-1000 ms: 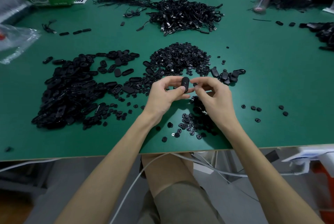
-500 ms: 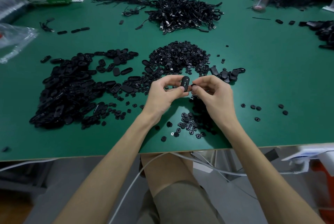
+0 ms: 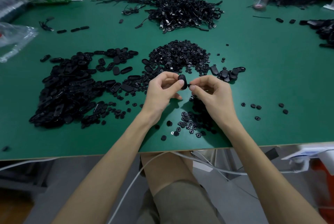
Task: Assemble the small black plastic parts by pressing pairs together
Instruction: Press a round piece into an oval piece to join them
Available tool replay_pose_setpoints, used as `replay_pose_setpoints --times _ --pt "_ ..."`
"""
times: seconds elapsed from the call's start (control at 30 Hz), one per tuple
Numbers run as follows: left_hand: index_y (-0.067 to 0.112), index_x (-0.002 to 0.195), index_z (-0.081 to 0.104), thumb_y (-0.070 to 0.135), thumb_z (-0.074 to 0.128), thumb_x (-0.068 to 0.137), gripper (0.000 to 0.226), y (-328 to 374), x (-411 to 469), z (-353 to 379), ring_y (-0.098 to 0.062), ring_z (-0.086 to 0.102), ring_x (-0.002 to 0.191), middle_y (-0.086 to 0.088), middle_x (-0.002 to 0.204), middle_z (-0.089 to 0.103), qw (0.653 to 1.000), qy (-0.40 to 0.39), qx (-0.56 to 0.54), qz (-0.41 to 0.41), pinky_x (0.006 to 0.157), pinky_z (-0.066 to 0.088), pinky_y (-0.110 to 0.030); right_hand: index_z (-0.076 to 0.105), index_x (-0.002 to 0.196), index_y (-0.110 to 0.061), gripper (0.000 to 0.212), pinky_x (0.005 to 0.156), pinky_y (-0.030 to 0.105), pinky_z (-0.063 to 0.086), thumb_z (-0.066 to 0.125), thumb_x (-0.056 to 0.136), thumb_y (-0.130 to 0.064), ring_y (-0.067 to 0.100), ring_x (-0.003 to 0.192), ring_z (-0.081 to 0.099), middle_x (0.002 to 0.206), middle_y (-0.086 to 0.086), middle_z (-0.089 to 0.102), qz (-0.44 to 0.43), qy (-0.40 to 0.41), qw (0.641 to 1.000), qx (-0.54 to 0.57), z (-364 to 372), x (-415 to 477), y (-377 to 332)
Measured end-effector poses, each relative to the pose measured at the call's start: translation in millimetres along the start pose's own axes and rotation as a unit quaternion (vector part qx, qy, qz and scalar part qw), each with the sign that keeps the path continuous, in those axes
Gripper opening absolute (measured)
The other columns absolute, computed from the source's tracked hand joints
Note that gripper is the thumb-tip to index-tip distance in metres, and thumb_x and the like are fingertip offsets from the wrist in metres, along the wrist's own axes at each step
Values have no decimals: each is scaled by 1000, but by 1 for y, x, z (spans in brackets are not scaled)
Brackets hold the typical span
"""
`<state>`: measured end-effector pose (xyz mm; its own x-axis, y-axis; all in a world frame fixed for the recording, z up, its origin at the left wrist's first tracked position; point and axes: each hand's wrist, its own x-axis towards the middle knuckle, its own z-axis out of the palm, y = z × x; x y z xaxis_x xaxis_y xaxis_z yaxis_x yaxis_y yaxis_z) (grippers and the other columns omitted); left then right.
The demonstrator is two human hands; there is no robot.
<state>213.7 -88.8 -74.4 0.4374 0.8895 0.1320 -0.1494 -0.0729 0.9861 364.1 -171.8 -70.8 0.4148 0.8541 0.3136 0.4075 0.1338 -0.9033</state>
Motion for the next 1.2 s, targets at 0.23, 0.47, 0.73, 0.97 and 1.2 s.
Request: replay_pose_setpoints --times 0.23,0.47,0.73,0.97,1.2 --pt "8 121 69 2 72 94 27 -1 0 -1 -14 72 85 -15 99 67 1000 -8 20 10 69 60 -28 76 94 -15 6 81 39 59 79 89 -13 21 82 71 84 -2 75 11 6 1000 18 1 0 0" --pt "-1 120 69 0 68 96 24 0 -2 0 -33 76 95 -27 109 70 1000 -27 -7 12 77 64 -38 76 94 -12 5 81 44 59 78 90 -12 23 82 71 84 2 76 19 13 999 22 1 0 0" --pt "2 114 72 0 69 96 18 0 -2 -1 -33 77 97 -23 108 73 999 -39 -31 6 76 64 -36 76 89 -17 4 75 36 59 78 89 -14 20 78 71 81 0 76 32 25 999 12 1 2 4" --pt "-3 111 72 -1 71 94 17 -1 -2 -1 -33 76 99 -24 103 73 998 -54 -13 19 78 64 -40 75 87 -21 7 66 24 53 78 88 -15 8 70 65 77 -5 73 23 25 999 -3 1 2 5" --pt "-3 107 72 -3 72 93 14 -1 -2 -1 -33 77 98 -20 100 75 998 -61 -19 25 77 64 -37 72 91 -17 10 70 29 55 81 88 -20 15 77 66 83 -3 73 12 40 999 -2 -1 0 2"
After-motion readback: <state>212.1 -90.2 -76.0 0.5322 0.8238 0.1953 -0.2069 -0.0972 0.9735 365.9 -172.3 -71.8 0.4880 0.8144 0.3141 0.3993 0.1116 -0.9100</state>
